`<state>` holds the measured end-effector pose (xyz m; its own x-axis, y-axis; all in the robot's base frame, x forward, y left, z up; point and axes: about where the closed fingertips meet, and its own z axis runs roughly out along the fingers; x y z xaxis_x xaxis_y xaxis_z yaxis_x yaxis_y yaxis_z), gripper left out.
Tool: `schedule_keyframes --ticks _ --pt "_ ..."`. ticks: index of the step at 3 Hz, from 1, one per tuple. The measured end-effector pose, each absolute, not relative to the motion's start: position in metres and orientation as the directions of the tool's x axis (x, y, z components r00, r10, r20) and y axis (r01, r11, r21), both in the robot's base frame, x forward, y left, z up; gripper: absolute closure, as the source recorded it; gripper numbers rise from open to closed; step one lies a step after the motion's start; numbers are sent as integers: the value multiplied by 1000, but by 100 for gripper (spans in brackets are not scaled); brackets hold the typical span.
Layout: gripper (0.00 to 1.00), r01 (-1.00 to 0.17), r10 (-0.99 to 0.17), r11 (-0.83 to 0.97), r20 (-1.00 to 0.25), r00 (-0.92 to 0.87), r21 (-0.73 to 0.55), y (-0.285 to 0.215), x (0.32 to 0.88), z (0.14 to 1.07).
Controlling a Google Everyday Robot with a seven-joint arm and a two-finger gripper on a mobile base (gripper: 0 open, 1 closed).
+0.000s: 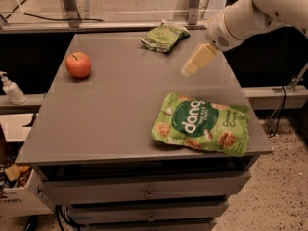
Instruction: Move green jalapeno chip bag near apple
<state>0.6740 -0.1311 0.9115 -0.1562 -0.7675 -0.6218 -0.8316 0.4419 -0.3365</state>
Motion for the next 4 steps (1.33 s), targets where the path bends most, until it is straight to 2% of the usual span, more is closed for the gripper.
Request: schedule_keyframes --ticks 1,4 --pt "0 -818 -744 454 -655 -131 -353 -121 691 910" --pt "0 -753 -625 572 -768 -143 -325 -88 805 878"
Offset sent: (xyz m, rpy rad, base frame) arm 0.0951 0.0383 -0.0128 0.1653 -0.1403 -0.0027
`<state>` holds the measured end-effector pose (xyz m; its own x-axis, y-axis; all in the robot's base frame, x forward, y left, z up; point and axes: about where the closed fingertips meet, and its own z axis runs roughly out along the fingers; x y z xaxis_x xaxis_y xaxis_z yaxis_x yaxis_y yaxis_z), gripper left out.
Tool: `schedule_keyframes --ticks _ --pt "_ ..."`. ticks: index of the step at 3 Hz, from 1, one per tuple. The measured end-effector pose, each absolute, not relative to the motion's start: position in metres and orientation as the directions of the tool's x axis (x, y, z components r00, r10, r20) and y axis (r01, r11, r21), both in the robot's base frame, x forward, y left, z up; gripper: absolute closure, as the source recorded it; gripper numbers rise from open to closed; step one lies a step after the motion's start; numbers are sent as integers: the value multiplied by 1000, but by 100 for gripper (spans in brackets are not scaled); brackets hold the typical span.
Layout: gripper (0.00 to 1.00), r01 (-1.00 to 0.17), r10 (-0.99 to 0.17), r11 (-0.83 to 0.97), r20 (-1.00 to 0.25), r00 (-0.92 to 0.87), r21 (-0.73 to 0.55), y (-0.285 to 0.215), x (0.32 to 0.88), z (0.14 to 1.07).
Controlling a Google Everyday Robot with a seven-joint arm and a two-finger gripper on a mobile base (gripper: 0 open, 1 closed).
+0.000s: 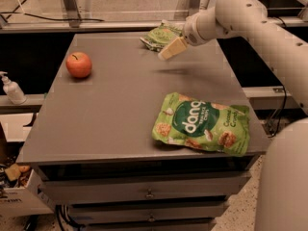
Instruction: Move green jalapeno chip bag near apple
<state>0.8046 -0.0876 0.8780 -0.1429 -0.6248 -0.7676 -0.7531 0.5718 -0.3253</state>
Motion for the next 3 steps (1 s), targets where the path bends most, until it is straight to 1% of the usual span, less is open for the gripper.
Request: schedule_keyframes --ticks 2,3 --pt "0 -695 -526 672 -826 -204 -256 -70 869 855" --pt "18 -683 -504 688 -839 -207 -245 -59 885 850"
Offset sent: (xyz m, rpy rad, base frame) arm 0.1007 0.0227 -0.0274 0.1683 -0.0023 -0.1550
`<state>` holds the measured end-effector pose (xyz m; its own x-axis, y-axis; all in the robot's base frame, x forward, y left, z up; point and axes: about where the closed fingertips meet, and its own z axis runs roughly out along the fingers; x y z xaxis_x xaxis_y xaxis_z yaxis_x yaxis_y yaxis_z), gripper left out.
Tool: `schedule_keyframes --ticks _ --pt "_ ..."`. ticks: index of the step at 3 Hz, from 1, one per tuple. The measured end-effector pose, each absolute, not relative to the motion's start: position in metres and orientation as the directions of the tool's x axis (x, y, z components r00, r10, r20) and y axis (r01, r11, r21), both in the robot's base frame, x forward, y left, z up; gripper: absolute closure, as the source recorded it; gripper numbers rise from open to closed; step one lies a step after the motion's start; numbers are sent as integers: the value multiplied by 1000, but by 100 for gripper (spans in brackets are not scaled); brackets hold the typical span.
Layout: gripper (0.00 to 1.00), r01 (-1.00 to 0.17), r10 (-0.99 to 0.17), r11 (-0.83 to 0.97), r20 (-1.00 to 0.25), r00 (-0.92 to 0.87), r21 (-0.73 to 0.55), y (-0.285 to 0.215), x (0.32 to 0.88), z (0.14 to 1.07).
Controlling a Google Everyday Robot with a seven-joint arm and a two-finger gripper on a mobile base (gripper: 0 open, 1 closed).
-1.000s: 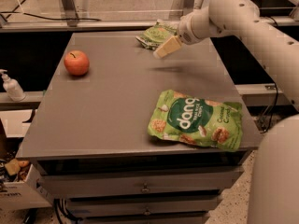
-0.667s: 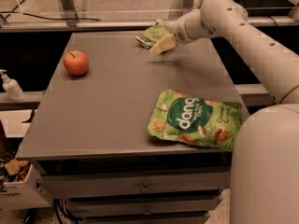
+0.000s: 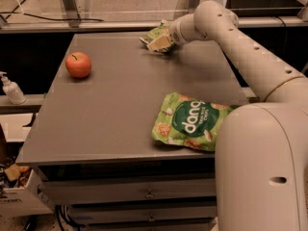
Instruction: Move green jalapeno chip bag near apple
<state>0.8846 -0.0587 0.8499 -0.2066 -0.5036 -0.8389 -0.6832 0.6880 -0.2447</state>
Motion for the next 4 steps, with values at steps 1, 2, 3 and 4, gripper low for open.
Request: schedule_keyframes --ticks 1,2,3,4 --pt "41 -667 -496 704 -842 -214 -245 -61 890 849" --pt "64 -656 -495 713 -841 -220 -248 -68 887 850" --pt "88 -653 -499 714 -837 -225 -251 -74 880 848" --pt "100 -674 -502 693 -842 -196 -256 -65 873 858"
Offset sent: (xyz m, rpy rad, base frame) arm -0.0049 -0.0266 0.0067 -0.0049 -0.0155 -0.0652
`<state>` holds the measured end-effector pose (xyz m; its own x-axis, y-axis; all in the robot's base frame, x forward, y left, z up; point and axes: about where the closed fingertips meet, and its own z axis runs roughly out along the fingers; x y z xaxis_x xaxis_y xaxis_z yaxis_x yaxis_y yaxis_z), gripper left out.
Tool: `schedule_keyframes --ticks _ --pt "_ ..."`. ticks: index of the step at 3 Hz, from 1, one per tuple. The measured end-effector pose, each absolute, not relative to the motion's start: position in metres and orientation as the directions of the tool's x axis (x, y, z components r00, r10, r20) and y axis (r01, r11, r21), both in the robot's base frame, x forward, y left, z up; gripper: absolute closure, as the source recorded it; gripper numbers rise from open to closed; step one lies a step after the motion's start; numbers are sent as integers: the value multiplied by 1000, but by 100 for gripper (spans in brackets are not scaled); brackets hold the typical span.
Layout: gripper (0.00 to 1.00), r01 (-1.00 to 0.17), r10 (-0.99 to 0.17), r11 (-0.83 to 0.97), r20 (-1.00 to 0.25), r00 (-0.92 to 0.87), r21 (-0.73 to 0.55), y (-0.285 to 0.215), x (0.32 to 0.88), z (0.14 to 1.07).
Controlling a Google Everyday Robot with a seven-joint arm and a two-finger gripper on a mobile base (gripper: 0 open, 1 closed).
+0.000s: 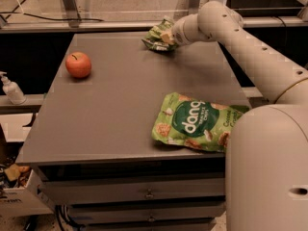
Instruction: Move green jalapeno chip bag near apple
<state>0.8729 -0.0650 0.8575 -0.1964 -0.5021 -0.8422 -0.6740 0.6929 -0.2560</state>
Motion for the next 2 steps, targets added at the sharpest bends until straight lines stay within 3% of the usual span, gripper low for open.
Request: schedule_keyframes --ticks 2 --pt "100 -769 -491 580 -869 -66 -269 -11 849 893"
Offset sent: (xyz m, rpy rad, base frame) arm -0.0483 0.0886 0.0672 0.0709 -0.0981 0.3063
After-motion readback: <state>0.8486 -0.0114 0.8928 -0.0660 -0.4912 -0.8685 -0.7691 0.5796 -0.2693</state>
